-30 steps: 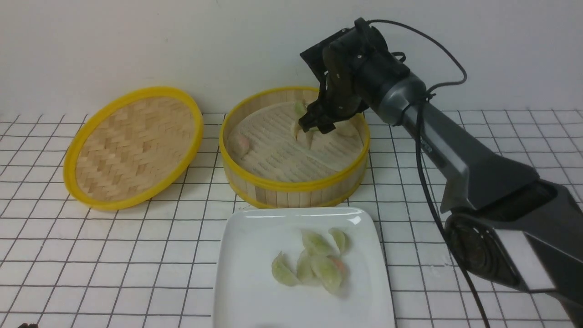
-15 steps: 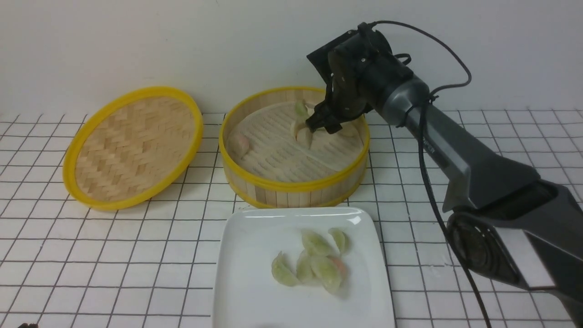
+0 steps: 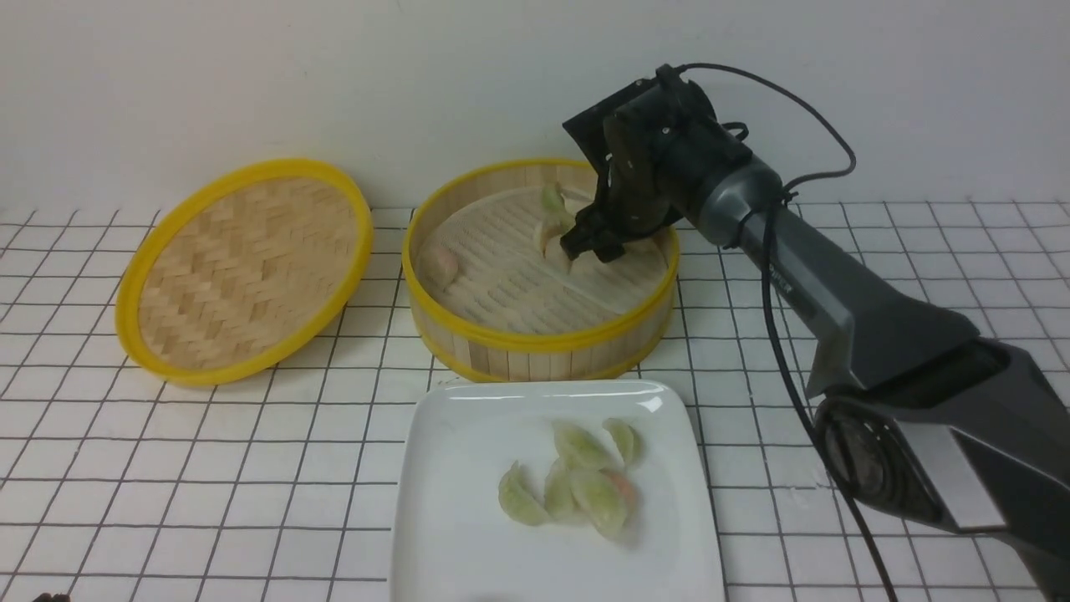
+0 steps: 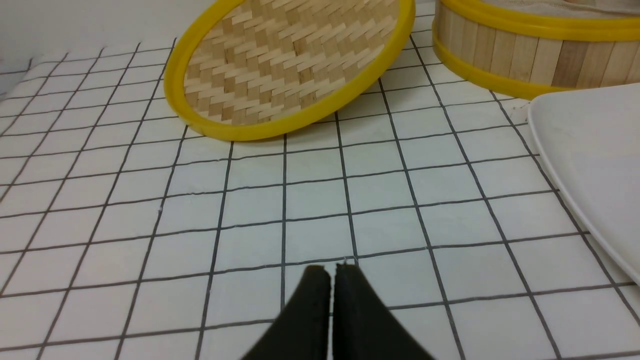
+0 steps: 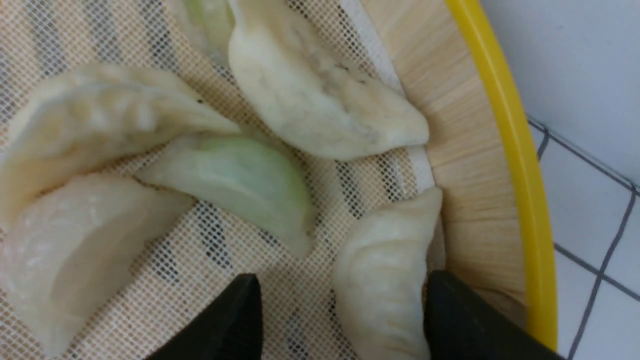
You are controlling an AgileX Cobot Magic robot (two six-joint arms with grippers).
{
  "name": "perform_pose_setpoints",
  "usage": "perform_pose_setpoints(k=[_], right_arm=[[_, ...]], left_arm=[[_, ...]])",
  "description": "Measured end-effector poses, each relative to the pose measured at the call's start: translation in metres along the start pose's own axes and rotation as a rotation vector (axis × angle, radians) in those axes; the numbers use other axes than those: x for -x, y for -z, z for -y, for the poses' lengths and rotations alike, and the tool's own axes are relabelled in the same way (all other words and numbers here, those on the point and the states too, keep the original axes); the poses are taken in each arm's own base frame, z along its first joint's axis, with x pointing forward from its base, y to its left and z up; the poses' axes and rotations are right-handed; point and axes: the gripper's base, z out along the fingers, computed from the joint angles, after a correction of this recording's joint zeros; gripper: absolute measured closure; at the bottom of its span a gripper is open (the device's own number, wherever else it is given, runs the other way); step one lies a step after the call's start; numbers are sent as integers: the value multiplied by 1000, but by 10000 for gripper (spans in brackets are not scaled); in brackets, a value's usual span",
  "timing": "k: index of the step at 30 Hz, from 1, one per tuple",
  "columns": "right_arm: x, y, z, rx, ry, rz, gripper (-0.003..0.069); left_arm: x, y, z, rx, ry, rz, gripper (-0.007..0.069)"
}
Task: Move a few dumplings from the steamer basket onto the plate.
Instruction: Use the right arm to grab a dumpling from inside the steamer, then use the right arm to put the dumpling into the plate
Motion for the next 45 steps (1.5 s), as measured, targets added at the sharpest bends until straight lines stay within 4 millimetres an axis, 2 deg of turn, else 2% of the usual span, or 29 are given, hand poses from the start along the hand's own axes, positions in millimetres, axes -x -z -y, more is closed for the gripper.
perform_pose_setpoints(k=[3,6,7,8,11,15,16,17,19,22,24,25,26,28,31,34,36,40,42,45], right_arm=[[0,-1,0,1,5,3,322],[-1,-3,4,-17,11,-2,462],[-1,-3,4,-17,11,-2,462],[-1,-1,5,-15,6,-2,498],[1,5,7,-7,-6,-13,493],[11,25,8,15,-28,26,496],[19,44,11,40,-47,61,496],[20,46,11,43,-49,65,496],[32,81,12,114,-84,119,498],[37,114,7,207,-101,132,498],[34,139,-6,285,-87,113,498],[29,144,-17,317,-69,84,498],[25,159,-29,358,-46,66,498],[10,168,-49,405,-7,4,498],[-15,169,-81,454,52,-98,498],[-33,157,-103,473,89,-183,498],[-49,136,-120,476,112,-261,498],[-58,117,-131,497,105,-308,478],[-59,114,-133,503,97,-318,437],[-59,114,-133,507,79,-320,320]], left_arm=[[0,0,0,0,0,0,631],[0,0,0,0,0,0,631],[0,0,0,0,0,0,631],[0,0,0,0,0,0,631],[0,0,0,0,0,0,631],[0,0,0,0,0,0,631],[0,0,0,0,0,0,631],[0,0,0,0,0,0,631],[0,0,0,0,0,0,631],[0,0,0,0,0,0,631],[0,0,0,0,0,0,631],[0,0,0,0,0,0,631],[0,0,0,0,0,0,631],[0,0,0,0,0,0,631],[0,0,0,0,0,0,631],[0,0,0,0,0,0,631],[0,0,0,0,0,0,631],[0,0,0,0,0,0,631],[0,0,0,0,0,-1,631],[0,0,0,0,0,-1,631]])
